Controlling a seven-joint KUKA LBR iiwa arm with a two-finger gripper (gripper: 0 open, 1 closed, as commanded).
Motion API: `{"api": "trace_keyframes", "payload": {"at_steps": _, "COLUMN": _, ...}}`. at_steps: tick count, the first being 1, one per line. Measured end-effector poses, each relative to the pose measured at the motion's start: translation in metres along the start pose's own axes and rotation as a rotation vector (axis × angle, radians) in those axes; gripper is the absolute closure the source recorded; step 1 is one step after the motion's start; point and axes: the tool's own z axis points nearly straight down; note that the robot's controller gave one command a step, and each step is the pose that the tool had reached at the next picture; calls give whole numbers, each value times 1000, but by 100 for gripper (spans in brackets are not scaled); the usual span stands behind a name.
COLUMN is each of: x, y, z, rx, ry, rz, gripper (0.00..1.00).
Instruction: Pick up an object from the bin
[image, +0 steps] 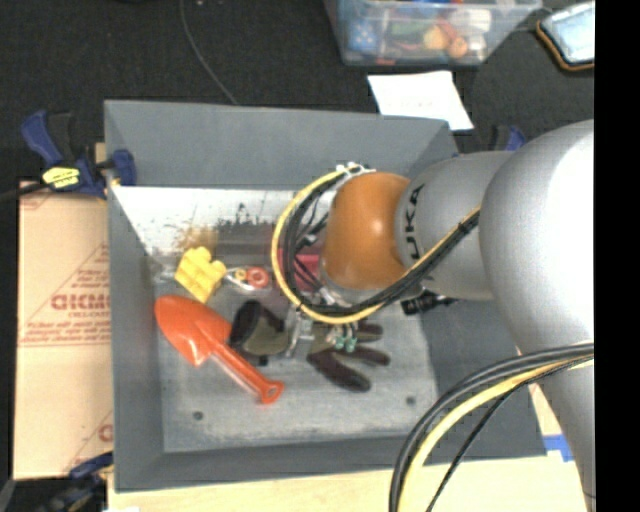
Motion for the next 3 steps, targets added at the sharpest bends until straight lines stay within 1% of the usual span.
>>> {"api": "trace_keyframes", "payload": {"at_steps": 3, "x": -1, "y": 0, "z": -7, "rx": -2, "ry": -5, "rz": 1, "gripper": 100}}
